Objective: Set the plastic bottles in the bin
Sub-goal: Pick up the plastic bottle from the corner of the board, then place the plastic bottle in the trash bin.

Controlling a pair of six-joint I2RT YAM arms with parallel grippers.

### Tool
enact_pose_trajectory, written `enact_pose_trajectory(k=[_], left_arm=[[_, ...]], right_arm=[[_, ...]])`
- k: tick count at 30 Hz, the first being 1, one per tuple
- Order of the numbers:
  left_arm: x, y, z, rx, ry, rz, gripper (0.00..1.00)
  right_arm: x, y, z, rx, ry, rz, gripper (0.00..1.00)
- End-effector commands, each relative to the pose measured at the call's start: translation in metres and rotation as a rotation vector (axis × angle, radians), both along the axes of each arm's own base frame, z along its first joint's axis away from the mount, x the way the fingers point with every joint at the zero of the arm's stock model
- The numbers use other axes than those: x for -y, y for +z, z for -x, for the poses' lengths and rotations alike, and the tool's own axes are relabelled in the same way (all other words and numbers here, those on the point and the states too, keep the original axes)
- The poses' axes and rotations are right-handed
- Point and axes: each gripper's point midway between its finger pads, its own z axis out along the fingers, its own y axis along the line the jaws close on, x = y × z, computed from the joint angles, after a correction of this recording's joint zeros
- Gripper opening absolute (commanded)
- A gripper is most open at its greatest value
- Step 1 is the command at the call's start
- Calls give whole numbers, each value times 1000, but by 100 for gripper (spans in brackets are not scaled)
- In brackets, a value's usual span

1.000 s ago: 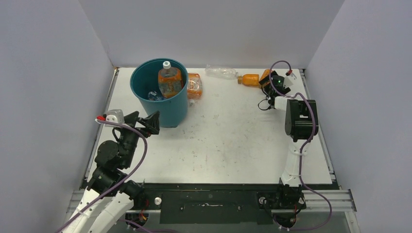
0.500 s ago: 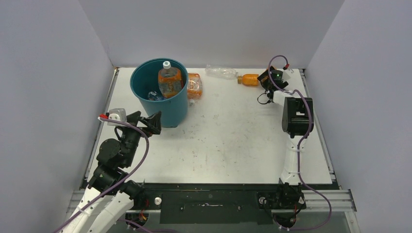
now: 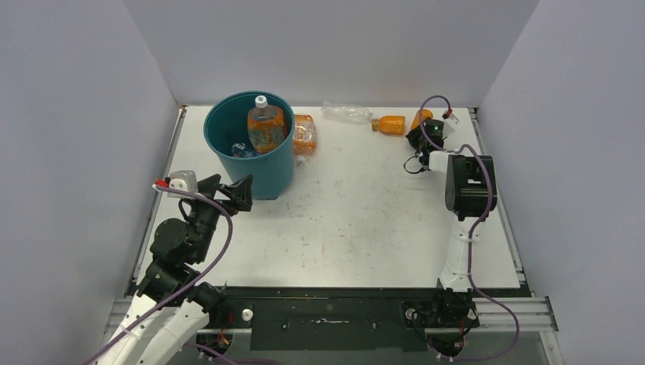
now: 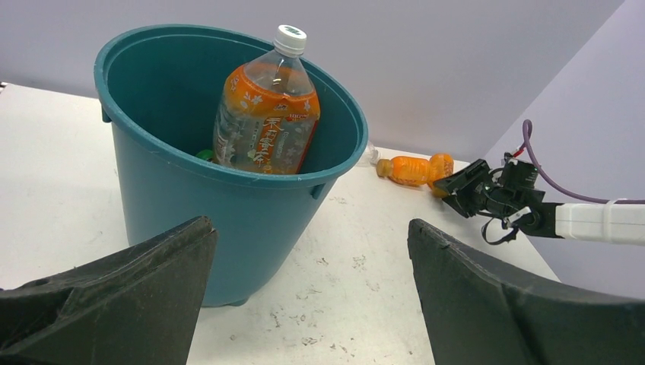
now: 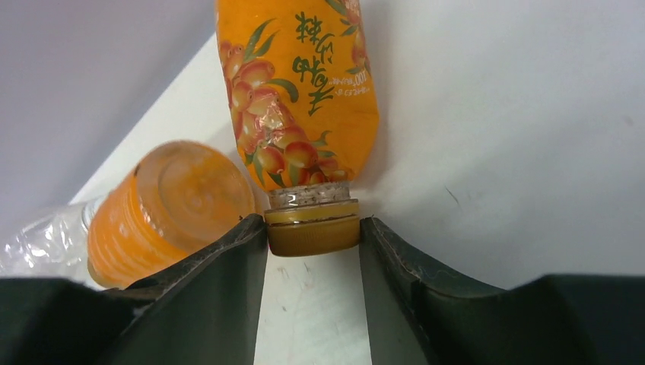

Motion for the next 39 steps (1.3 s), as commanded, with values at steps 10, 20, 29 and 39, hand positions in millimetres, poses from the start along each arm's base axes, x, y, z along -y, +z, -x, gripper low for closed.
enact_pose_trajectory(k=[10,20,29,39], left_arm=[[-9,23,13,83,12,48,96],[-10,38,22,188,-6,80,96],[118,35,63,218,-715,-208,96],[155,24,96,306,-971,-561,96]], right_arm=[[-72,131,130,276,119,-77,35],[-185,183,298,379,663,-43,33],[-212,186,401,266,1052,-53,31],[-219,178,435,118,1185,-118,19]])
